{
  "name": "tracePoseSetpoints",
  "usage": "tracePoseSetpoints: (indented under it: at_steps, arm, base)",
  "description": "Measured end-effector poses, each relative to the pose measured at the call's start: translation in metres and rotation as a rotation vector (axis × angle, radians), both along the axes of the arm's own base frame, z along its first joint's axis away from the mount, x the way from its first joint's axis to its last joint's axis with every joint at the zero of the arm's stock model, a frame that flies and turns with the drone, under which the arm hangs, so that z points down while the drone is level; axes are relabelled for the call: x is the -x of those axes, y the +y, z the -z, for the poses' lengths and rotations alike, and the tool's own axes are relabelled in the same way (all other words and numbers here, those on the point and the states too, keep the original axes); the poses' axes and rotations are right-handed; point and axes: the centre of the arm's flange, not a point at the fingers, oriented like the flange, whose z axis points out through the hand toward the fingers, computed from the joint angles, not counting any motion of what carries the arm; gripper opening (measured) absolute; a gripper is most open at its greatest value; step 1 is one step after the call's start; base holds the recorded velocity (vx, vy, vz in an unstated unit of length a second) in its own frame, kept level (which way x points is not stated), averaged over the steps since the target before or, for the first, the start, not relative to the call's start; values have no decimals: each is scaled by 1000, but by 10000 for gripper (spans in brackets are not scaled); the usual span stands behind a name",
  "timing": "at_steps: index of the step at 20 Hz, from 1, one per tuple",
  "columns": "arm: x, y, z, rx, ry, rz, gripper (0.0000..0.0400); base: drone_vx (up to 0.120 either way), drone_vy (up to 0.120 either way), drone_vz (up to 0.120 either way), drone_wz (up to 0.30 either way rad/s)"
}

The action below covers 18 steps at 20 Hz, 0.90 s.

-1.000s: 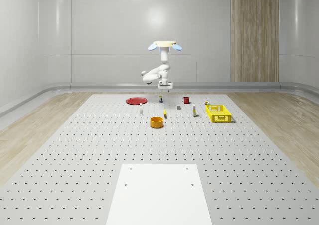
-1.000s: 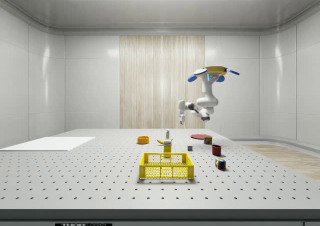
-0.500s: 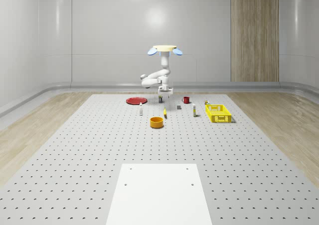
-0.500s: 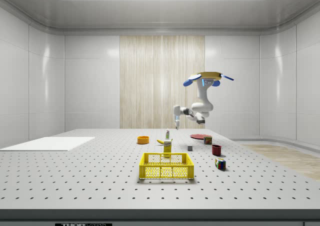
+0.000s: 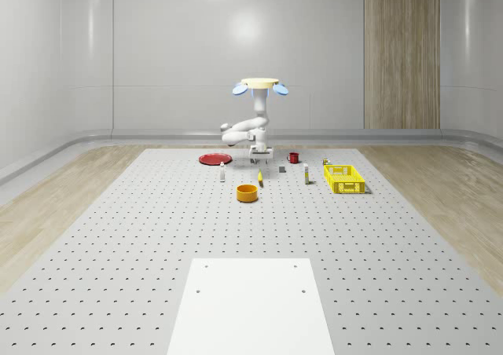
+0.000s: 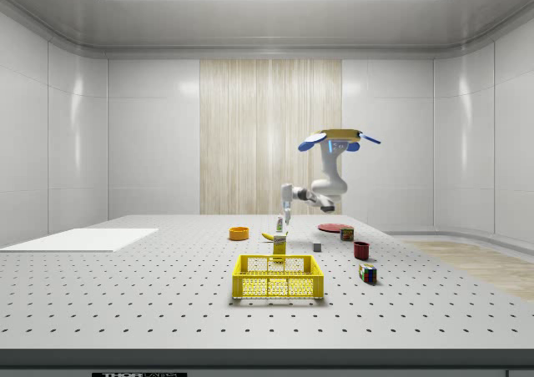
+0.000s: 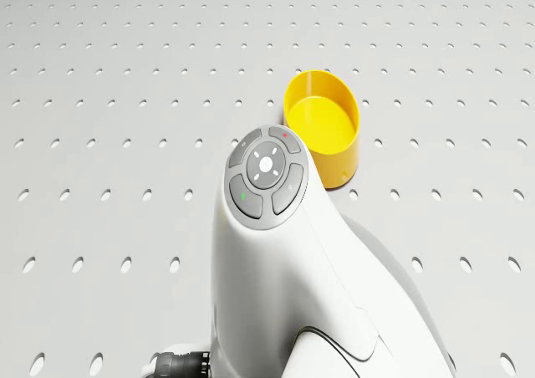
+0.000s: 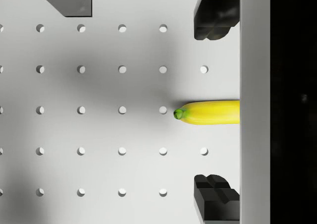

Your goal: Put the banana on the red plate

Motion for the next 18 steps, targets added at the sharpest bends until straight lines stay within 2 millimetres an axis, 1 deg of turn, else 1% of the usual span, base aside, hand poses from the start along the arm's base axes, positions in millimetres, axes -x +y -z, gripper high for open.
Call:
tracePoseSetpoints:
  at_steps: [11, 14, 18]
  arm:
    - [0, 0, 0, 0, 0, 0, 400]
    - [0, 0, 0, 0, 0, 0, 400]
    - [0, 0, -7, 0, 0, 0, 400]
  base:
    - [120, 0, -120, 0]
    - [107, 0, 0, 0]
    - [0, 0, 0, 0]
